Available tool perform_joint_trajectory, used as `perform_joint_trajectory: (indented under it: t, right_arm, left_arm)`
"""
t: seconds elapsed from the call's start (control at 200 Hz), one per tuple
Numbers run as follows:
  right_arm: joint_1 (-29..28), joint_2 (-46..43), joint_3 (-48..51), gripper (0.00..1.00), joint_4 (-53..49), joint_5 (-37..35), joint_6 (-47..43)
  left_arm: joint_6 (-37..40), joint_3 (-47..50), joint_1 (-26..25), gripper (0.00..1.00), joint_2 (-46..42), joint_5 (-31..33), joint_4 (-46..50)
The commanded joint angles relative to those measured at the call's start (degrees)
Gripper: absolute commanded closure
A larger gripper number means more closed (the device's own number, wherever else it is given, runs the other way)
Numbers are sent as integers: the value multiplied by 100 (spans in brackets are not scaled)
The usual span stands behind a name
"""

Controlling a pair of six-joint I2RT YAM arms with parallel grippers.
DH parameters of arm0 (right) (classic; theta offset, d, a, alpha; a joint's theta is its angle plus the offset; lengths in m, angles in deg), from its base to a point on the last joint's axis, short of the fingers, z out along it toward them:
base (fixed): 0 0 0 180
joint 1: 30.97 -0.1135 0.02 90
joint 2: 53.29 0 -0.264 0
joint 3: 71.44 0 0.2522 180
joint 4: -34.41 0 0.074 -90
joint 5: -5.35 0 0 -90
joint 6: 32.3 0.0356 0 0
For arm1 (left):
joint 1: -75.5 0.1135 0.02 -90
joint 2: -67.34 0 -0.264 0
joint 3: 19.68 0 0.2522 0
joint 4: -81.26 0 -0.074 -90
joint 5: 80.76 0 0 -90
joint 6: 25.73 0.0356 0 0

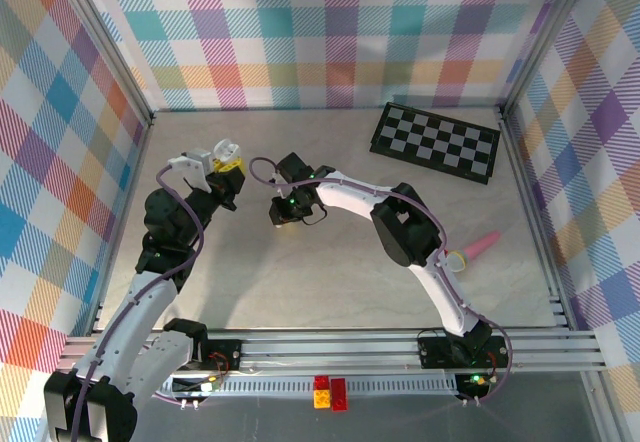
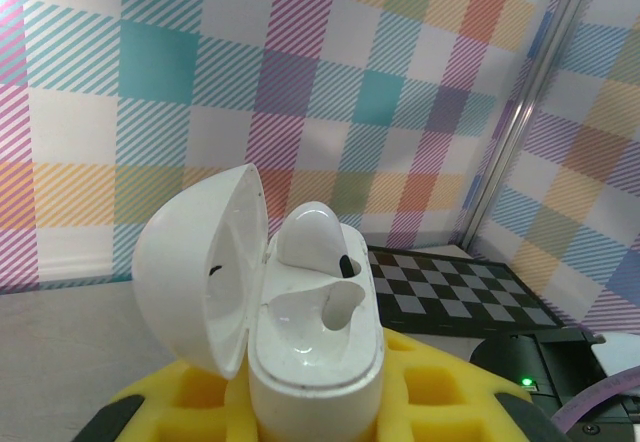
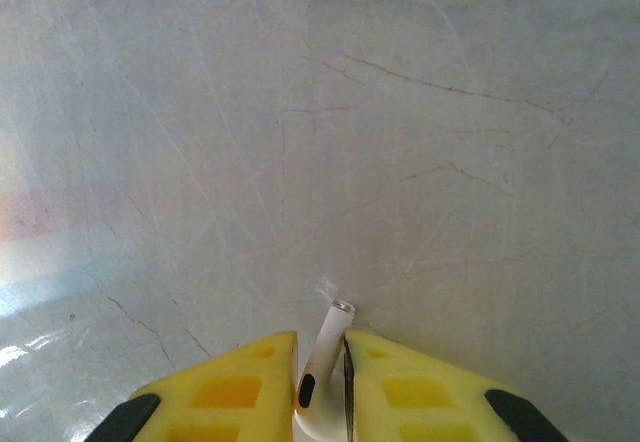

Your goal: Insert the wireless bluetooth earbuds into the charging case

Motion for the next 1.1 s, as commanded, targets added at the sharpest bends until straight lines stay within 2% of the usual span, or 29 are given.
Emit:
perform_joint_trajectory:
  t: [0.0, 0.175, 0.26, 0.57, 0.72, 0.805, 0.89, 1.095]
  right_arm:
    - [-52, -115, 42, 81, -253, -248, 18]
    - [-26, -717, 707, 81, -19, -495, 114]
    - [0, -1146, 1277, 81, 157, -647, 161]
    - [354, -2707, 3679, 82, 585, -1042, 623]
    - [485, -3253, 4527, 82, 701, -1164, 864]
    - [488, -3485, 4723, 81, 772, -1162, 934]
    - [493, -3515, 4674, 76, 843, -926, 825]
    - [376, -2890, 3660, 69, 744, -590, 465]
  left_arm:
    - [-93, -230, 87, 100, 8, -156, 11]
    - [-175, -110, 88, 100, 46, -97, -227]
    - [-225, 58, 85, 100, -23, 53, -415]
    - [-334, 264, 68, 100, 101, -223, -674]
    - [-356, 284, 52, 100, 209, -267, -796]
    - [-365, 284, 48, 100, 265, -301, -854]
    - [-365, 291, 44, 100, 311, -328, -910]
    - [-455, 366, 39, 100, 247, -95, -949]
